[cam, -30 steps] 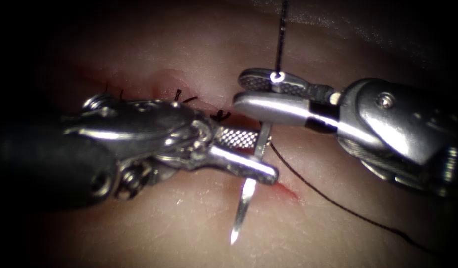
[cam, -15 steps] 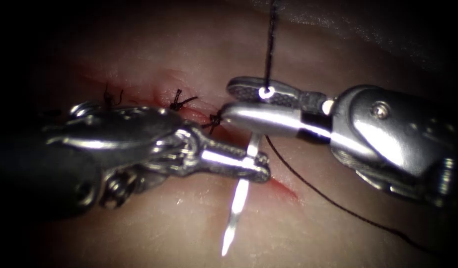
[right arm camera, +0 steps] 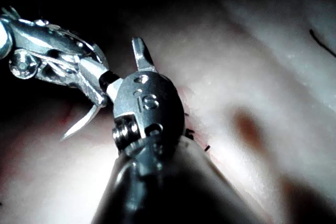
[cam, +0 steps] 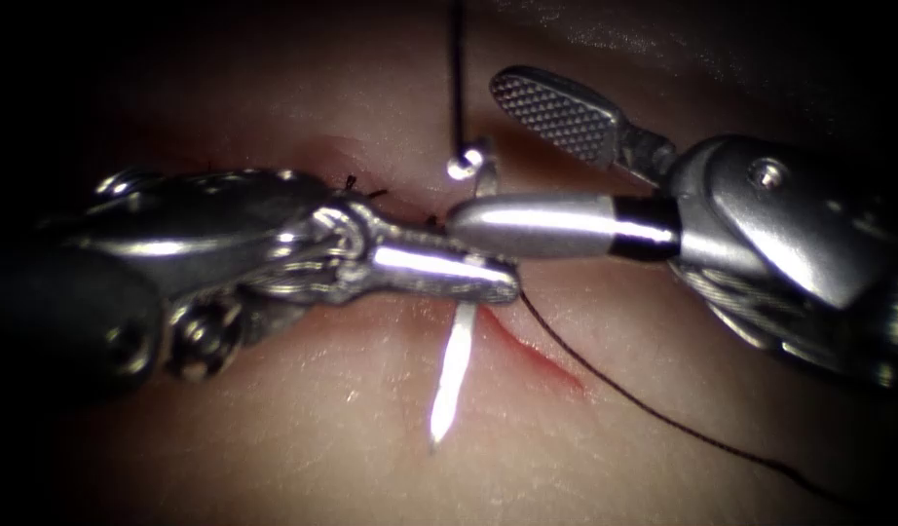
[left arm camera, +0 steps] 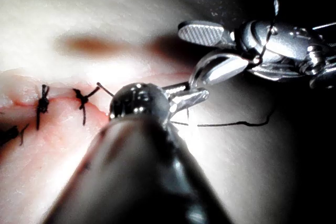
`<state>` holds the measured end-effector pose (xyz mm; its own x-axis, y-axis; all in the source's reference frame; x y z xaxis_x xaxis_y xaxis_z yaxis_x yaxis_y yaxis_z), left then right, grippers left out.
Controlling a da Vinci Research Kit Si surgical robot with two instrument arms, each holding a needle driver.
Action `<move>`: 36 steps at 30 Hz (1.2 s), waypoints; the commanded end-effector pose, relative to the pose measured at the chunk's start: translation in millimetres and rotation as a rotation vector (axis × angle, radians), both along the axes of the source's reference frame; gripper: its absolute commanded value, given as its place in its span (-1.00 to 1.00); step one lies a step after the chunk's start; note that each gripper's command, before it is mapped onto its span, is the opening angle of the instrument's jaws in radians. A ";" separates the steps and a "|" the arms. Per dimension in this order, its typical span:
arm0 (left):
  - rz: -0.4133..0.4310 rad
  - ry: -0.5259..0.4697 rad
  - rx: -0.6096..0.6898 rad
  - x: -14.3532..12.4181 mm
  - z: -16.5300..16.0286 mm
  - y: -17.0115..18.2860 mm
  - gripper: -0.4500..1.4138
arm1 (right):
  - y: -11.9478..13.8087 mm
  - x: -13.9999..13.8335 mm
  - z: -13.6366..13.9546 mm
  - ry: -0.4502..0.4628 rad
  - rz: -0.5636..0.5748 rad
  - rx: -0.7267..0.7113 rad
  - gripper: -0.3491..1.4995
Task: Wound Closure
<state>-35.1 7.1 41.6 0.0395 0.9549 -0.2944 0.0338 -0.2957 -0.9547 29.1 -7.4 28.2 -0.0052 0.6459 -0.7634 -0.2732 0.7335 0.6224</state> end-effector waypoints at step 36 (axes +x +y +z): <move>0.019 0.040 -0.028 -1.5 1.1 -1.3 -1.00 | -0.5 1.2 -2.1 -0.188 -0.063 -0.264 -1.00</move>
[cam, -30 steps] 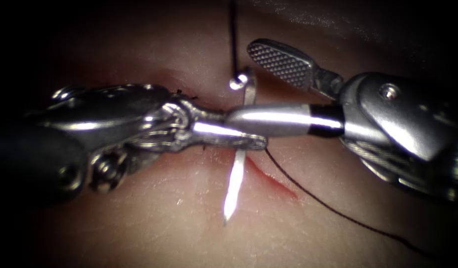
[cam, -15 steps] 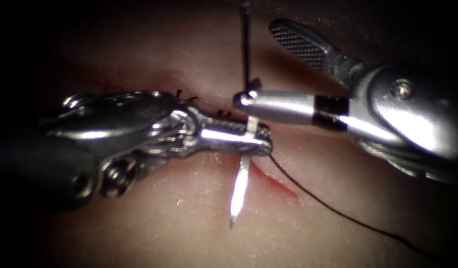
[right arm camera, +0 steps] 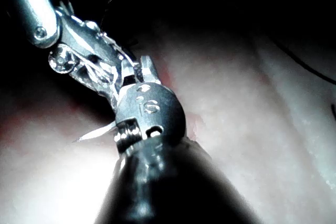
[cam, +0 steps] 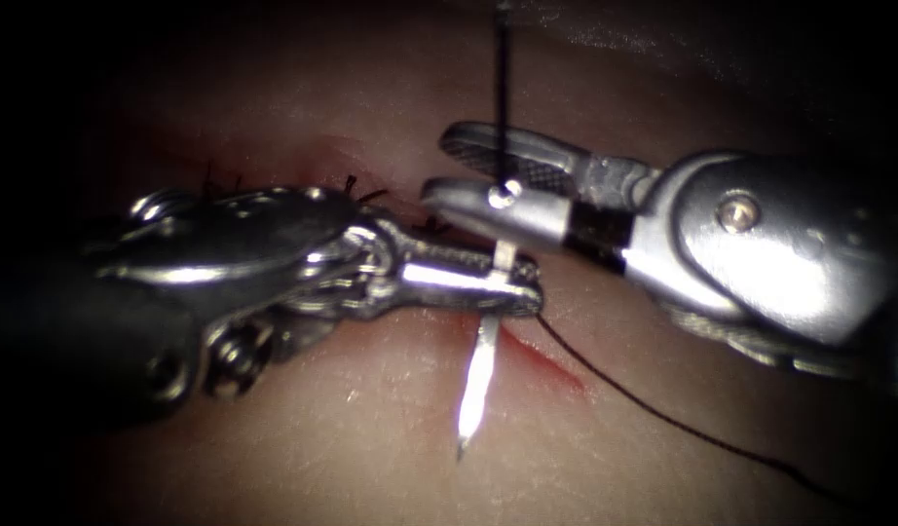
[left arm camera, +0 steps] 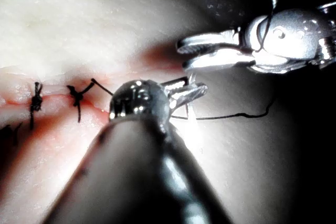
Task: Wound Closure
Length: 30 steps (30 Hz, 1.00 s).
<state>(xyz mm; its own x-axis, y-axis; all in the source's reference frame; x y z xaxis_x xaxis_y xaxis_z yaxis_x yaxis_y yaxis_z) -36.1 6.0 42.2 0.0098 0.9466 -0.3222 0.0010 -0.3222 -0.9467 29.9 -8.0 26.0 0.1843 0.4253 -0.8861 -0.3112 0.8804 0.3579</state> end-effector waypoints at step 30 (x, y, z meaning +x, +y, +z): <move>0.266 0.413 -0.281 -0.1 6.6 -3.9 0.19 | -2.8 -3.6 13.4 -0.196 0.117 -0.255 -1.00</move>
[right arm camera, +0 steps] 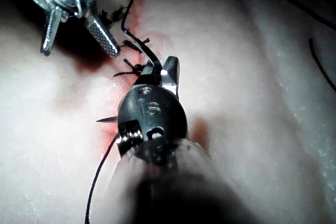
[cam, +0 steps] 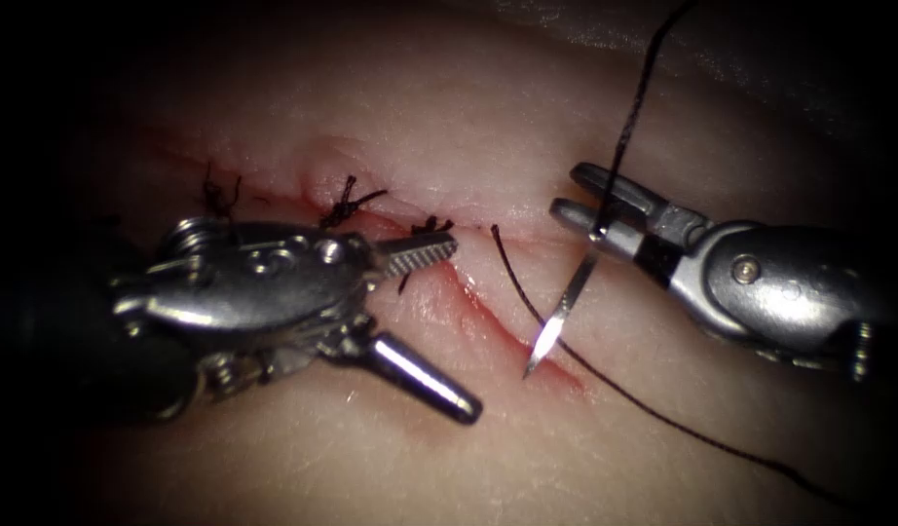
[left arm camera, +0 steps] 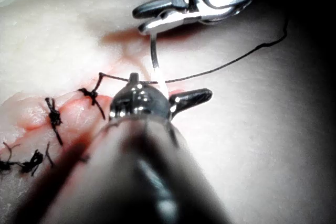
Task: Wound Closure
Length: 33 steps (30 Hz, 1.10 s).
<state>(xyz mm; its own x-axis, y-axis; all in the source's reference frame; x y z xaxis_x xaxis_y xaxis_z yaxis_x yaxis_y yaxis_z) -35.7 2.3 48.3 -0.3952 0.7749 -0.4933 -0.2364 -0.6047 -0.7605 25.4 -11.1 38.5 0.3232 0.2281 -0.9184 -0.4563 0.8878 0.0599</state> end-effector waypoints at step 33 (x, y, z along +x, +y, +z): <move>0.198 0.313 -0.034 -1.0 13.4 -7.5 0.04 | 3.1 1.5 3.5 -0.108 -0.026 -0.172 -1.00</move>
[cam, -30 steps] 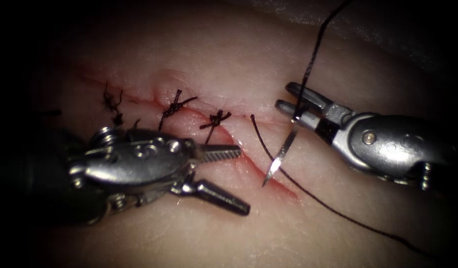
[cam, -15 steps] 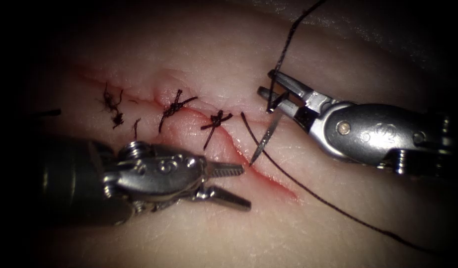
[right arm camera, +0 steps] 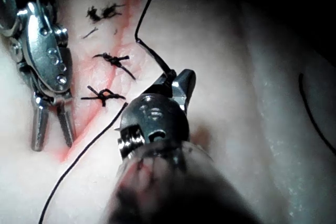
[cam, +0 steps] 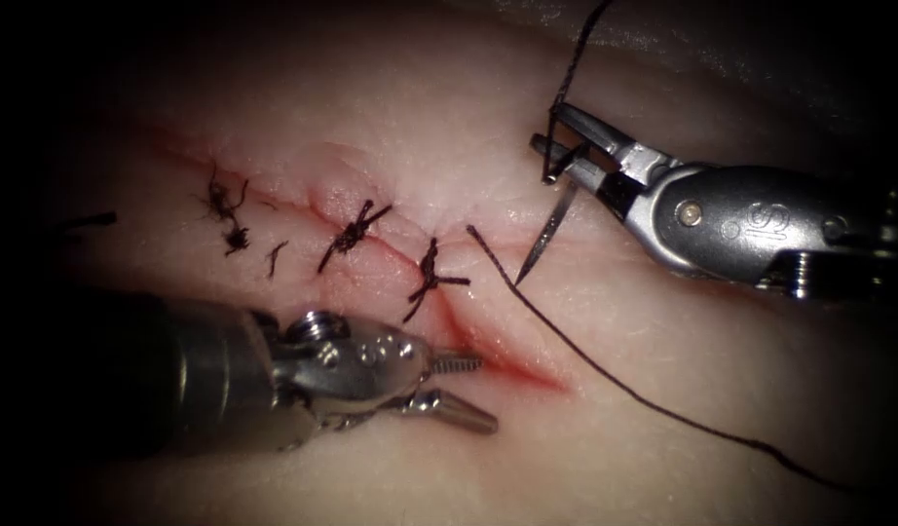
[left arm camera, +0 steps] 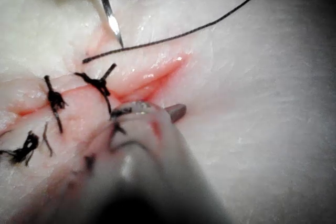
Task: Wound Closure
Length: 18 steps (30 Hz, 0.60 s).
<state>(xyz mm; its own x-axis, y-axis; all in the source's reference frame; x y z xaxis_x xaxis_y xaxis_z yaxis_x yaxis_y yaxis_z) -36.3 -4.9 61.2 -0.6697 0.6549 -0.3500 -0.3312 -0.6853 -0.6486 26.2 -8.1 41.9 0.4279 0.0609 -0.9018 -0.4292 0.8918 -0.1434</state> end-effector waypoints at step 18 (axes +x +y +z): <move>-0.019 0.005 0.030 0.0 -2.4 0.3 0.04 | -0.1 1.9 -2.6 0.018 -0.005 -0.015 -1.00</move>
<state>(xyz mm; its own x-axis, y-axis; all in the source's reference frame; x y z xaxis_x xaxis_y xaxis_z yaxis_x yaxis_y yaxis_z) -35.8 -4.2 58.2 -0.6588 0.6777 -0.3266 -0.3479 -0.6594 -0.6665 27.1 -8.0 39.1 0.4159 0.0456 -0.9083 -0.4287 0.8907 -0.1516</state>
